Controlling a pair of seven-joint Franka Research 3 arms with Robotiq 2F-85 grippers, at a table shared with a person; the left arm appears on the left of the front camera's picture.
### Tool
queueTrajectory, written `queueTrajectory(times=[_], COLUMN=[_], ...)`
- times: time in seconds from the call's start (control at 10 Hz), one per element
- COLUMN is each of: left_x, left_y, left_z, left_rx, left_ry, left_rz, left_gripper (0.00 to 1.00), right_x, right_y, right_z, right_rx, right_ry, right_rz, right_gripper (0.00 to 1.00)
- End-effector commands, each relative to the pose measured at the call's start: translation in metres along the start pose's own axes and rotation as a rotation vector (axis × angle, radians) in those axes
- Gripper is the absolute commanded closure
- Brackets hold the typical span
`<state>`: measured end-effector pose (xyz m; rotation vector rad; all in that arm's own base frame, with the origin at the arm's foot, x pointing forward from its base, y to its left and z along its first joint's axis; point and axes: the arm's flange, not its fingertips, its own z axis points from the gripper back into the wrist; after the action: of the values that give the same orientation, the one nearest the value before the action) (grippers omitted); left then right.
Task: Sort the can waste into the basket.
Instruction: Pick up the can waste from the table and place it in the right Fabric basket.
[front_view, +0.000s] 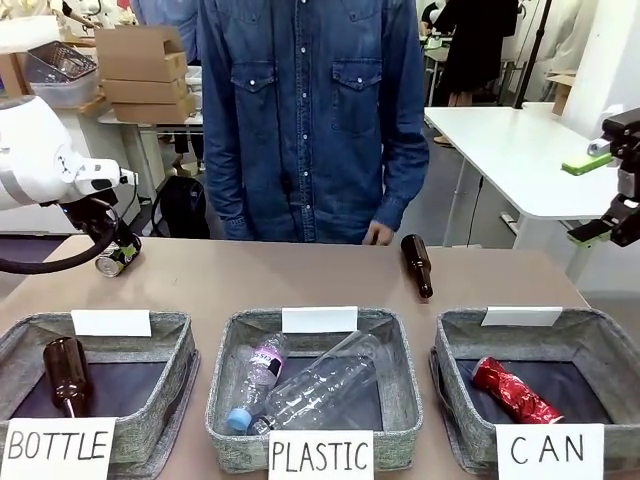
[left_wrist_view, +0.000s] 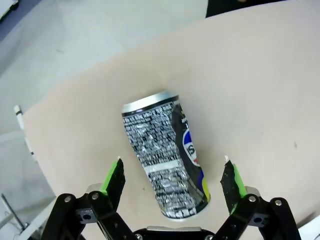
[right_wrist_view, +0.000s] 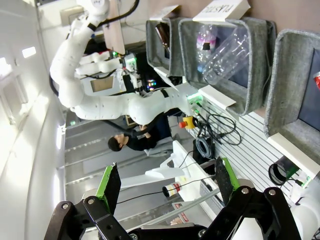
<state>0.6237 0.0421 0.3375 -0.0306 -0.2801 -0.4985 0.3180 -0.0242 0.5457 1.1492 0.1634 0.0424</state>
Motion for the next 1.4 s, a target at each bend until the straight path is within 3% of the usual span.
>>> queueTrajectory(times=[0.0, 0.3, 0.4, 0.5, 0.6, 0.7, 1.0, 1.3], left_x=[0.004, 0.005, 0.004, 0.003, 0.002, 0.002, 0.001, -0.003], left_y=[0.002, 0.005, 0.005, 0.006, 0.007, 0.007, 0.009, 0.009], left_z=[-0.012, -0.017, -0.019, -0.02, -0.02, -0.022, -0.025, -0.018], left_rx=[0.028, 0.018, 0.04, 0.033, 0.036, 0.034, 0.028, 0.016], left_ry=[-0.01, 0.003, 0.01, 0.012, 0.018, 0.028, 0.037, 0.028], left_rz=[0.036, 0.045, 0.046, 0.041, 0.041, 0.044, 0.045, 0.043], left_gripper=[0.0, 0.0, 0.35, 0.6, 0.95, 1.0, 0.96, 1.0], right_x=[0.0, 0.0, 0.0, 0.0, 0.0, 0.0, 0.0, 0.0], right_y=[-0.002, -0.002, -0.002, -0.002, -0.002, -0.002, -0.002, -0.002], right_z=[0.001, 0.001, 0.001, 0.001, 0.001, 0.001, 0.001, 0.001], right_rx=[-0.003, -0.003, -0.003, -0.003, -0.003, -0.003, -0.003, -0.003], right_ry=[0.008, 0.008, 0.008, 0.008, 0.008, 0.008, 0.008, 0.008], right_rz=[0.025, 0.025, 0.025, 0.025, 0.025, 0.025, 0.025, 0.025], right_gripper=[0.0, 0.0, 0.0, 0.0, 0.0, 0.0, 0.0, 0.0])
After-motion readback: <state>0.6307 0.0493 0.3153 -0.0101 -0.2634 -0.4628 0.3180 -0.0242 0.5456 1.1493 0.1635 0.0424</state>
